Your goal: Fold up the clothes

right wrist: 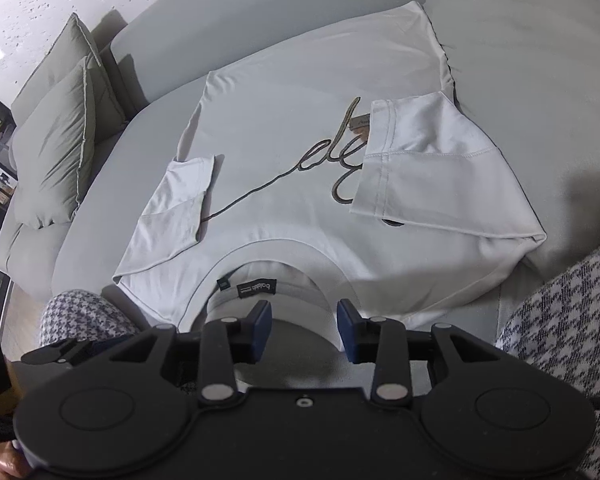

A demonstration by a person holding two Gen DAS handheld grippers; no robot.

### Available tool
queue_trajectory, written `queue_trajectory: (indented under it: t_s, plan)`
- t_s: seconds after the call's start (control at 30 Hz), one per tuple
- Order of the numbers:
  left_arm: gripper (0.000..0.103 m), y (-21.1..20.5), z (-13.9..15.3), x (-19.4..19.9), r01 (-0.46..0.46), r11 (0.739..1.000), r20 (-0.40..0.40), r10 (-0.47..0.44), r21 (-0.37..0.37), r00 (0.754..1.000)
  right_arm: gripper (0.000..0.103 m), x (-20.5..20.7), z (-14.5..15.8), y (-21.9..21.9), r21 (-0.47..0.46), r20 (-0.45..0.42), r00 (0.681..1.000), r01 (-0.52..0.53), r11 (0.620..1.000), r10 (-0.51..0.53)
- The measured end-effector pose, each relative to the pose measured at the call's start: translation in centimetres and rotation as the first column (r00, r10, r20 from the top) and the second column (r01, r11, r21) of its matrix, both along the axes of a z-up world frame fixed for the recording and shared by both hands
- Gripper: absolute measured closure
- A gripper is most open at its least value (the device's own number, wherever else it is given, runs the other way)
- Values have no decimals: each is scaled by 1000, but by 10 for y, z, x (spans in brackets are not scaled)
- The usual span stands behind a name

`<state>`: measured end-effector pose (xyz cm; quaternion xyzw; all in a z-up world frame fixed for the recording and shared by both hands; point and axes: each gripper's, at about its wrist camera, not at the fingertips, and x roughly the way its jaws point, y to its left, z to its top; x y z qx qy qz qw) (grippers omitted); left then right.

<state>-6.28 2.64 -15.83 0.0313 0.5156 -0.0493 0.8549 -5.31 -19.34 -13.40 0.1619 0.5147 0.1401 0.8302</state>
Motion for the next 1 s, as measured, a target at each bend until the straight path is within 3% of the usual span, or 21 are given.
queue_trajectory:
  t_s: [0.13,0.3,0.43,0.57,0.7,0.83,1.0]
  plan:
    - [10,-3,11,-3,16,1000,67,-17,23,998,66,-3,7,0,3,25,1000,2,1000,-2]
    - [15,-2,42,0,24,994,181,-43,107,983,54,-6,32,-5,42,90,996,6,999,-10]
    - [14,18,82,18,-23,995,257,-3,97,966,48,-5,75,-10,92,191,982,-14,996,-3]
    - [14,40,123,39,-72,995,329,45,72,943,35,4,129,-17,91,334,942,-38,995,6]
    - [15,61,151,68,-115,992,371,85,59,925,27,30,164,-26,102,400,916,-27,994,-16]
    - [16,78,154,107,-127,991,362,104,39,926,26,69,175,-35,118,397,916,16,993,-62]
    - [23,102,126,159,-136,991,343,126,5,931,25,127,148,-43,140,335,935,72,988,-116]
